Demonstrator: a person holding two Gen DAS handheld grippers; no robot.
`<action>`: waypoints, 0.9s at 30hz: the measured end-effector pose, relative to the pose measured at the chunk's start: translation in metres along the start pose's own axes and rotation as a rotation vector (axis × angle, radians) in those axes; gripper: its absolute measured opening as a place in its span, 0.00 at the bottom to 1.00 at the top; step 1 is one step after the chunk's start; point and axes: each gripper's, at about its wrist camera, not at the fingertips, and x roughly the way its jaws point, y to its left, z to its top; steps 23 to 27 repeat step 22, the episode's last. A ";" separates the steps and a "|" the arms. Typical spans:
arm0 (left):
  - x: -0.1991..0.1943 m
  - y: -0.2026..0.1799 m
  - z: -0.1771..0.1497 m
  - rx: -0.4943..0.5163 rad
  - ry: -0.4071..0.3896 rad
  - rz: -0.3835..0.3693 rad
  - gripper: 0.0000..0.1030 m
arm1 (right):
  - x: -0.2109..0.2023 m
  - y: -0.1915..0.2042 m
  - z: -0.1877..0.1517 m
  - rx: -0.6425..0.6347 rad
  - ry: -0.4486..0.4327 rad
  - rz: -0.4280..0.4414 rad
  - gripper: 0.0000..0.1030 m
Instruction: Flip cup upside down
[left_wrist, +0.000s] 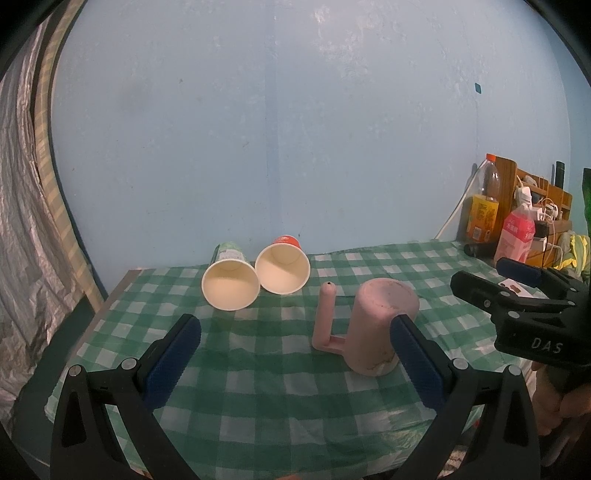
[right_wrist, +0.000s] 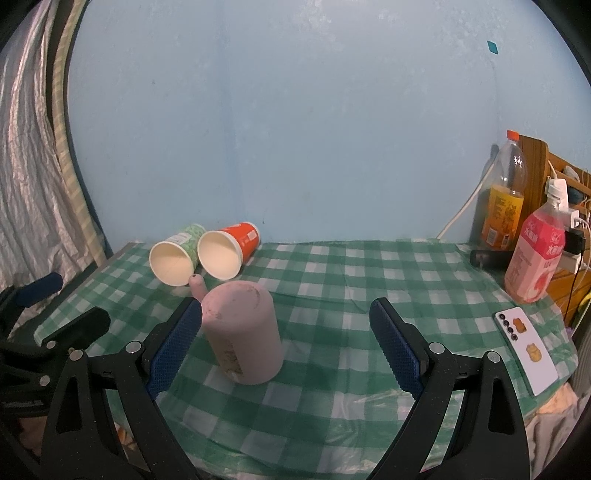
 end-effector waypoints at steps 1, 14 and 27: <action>0.000 0.000 -0.001 0.000 0.001 0.000 1.00 | 0.000 0.001 0.000 -0.001 0.000 0.000 0.89; 0.002 0.000 -0.002 0.003 0.005 -0.002 1.00 | -0.001 0.001 0.000 0.000 -0.001 -0.002 0.89; 0.003 0.001 -0.002 -0.003 0.006 -0.005 1.00 | -0.001 0.002 0.000 -0.003 0.002 -0.001 0.89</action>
